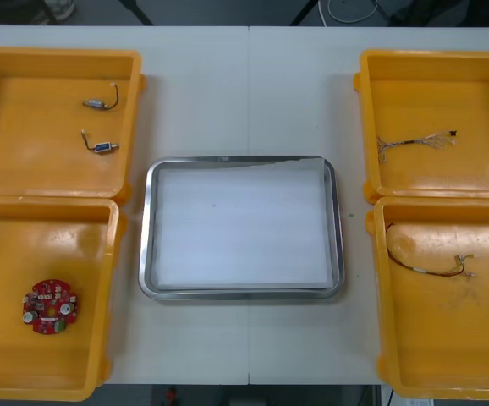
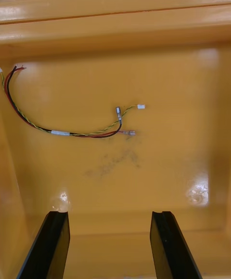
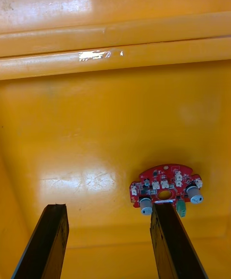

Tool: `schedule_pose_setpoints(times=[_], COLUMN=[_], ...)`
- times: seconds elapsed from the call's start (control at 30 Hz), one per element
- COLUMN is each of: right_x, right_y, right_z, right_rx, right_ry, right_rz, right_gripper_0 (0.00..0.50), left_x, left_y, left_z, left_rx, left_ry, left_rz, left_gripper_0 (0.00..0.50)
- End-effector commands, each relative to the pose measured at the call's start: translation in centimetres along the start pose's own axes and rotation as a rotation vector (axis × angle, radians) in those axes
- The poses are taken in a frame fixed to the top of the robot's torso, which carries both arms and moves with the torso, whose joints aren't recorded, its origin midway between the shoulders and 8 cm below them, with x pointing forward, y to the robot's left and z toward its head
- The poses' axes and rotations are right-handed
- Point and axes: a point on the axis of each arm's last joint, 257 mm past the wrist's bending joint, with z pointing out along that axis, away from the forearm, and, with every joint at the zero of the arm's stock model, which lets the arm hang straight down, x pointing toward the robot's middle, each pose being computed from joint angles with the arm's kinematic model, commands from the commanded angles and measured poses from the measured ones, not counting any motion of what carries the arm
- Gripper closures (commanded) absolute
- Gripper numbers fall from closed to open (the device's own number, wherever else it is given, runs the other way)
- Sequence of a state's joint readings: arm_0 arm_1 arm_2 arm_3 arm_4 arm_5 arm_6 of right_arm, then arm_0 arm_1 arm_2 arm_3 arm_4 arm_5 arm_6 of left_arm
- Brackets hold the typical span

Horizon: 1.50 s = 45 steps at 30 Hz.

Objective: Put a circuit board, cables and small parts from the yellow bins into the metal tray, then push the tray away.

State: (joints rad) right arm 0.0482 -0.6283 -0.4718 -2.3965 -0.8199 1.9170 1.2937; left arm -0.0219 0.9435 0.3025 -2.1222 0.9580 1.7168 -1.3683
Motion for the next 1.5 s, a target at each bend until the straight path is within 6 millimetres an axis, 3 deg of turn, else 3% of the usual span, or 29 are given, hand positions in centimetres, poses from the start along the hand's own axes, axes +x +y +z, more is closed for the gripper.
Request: schedule_pose_setpoints(times=[0.03, 1.5], right_x=[-0.24, -0.24], right_y=[-0.07, -0.07], right_z=[-0.76, -0.76], right_rx=[0.027, 0.027], right_ry=[-0.010, -0.010], right_rz=[0.002, 0.002], right_gripper_0=[0.019, 0.017], left_x=[-0.18, -0.18], left_y=[1.94, 1.94], left_z=[-1.48, -1.48], left_rx=[-0.061, -0.061], left_ry=[-0.014, -0.014], left_rz=[-0.092, -0.092], left_gripper_0=[0.000, 0.000])
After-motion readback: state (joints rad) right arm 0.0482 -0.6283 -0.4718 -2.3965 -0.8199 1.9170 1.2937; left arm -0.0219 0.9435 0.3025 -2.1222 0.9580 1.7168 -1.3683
